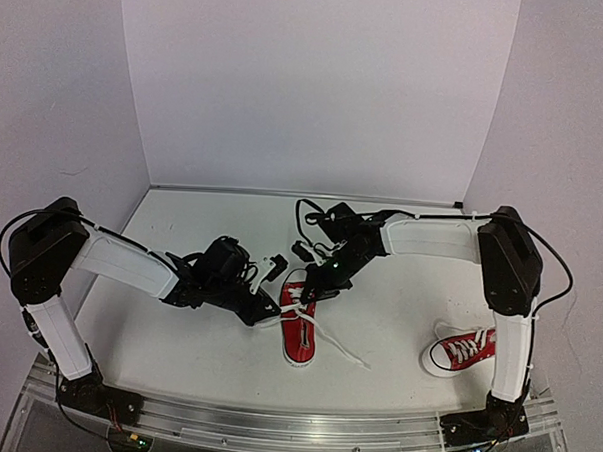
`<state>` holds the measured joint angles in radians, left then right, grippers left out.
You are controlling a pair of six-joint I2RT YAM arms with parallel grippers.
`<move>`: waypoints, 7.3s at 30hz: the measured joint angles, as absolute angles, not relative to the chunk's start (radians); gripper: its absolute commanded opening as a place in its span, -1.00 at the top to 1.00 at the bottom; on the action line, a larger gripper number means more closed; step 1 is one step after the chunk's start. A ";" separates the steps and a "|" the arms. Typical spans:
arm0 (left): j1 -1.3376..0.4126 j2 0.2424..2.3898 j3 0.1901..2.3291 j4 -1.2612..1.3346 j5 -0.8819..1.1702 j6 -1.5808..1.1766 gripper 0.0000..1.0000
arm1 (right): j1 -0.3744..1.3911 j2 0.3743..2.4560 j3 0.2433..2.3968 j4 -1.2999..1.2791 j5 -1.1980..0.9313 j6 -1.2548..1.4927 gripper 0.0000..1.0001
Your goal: Tie the shoes
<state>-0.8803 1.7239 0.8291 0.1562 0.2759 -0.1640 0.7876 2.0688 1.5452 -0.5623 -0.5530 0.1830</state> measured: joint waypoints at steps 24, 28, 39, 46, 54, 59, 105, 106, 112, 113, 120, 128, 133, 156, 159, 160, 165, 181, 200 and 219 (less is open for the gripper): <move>-0.881 1.729 0.829 0.155 0.256 -0.175 1.00 | 0.789 1.887 1.303 -0.326 -0.537 0.299 1.00; -0.880 1.740 0.829 0.148 0.249 -0.180 1.00 | 0.789 1.875 1.273 -0.298 -0.535 0.308 1.00; -0.880 1.740 0.829 0.145 0.261 -0.178 1.00 | 0.797 1.876 1.378 -0.440 -0.462 0.220 0.49; -0.880 1.740 0.829 0.146 0.271 -0.172 1.00 | 0.797 1.910 1.515 -0.534 -0.413 0.166 0.49; -0.880 1.740 0.829 0.147 0.282 -0.173 1.00 | 0.797 2.023 1.574 -0.571 -0.449 0.123 0.54; -0.880 1.740 0.829 0.147 0.285 -0.173 1.00 | 0.797 2.066 1.580 -0.590 -0.471 0.111 0.56; -0.881 1.738 0.794 0.167 0.258 -0.173 1.00 | 0.789 1.839 1.191 -0.165 -0.515 0.351 1.00; -0.880 1.738 0.794 0.167 0.256 -0.173 1.00 | 0.786 1.836 1.164 -0.131 -0.517 0.370 1.00; -0.881 1.697 0.740 0.212 0.227 -0.153 0.62 | 0.780 1.831 1.089 -0.002 -0.539 0.435 1.00; -0.881 1.675 0.723 0.223 0.219 -0.144 0.53 | 0.780 1.831 1.086 0.012 -0.543 0.443 1.00; -0.881 1.461 0.622 0.317 0.145 -0.033 0.12 | 0.780 1.831 1.085 0.067 -0.566 0.470 1.00; -0.920 1.329 0.558 0.420 0.136 0.291 0.25 | 0.780 1.831 1.085 0.069 -0.575 0.479 1.00; -0.974 1.414 0.596 0.399 0.153 0.496 0.37 | 0.780 1.832 1.085 0.069 -0.581 0.489 1.00; -1.034 1.755 0.811 0.363 0.087 0.735 0.64 | 0.764 1.833 1.085 0.075 -0.633 0.500 1.00; -1.034 1.774 0.820 0.362 0.071 0.735 0.67 | 0.763 1.833 1.085 0.075 -0.637 0.500 1.00; -1.034 1.775 0.821 0.362 0.065 0.735 0.70 | 0.763 1.834 1.085 0.075 -0.638 0.500 1.00; -1.034 1.775 0.828 0.367 0.041 0.733 0.85 | 0.762 1.834 1.085 0.075 -0.643 0.500 1.00; -1.032 1.710 0.809 0.394 0.022 0.661 0.99 | 0.755 1.834 1.085 0.075 -0.656 0.500 1.00; -1.019 1.759 0.812 0.386 0.053 0.632 0.66 | 0.751 1.844 1.085 0.075 -0.682 0.500 1.00; -1.017 1.779 0.819 0.389 0.052 0.628 1.00 | 0.751 1.845 1.086 0.075 -0.692 0.500 1.00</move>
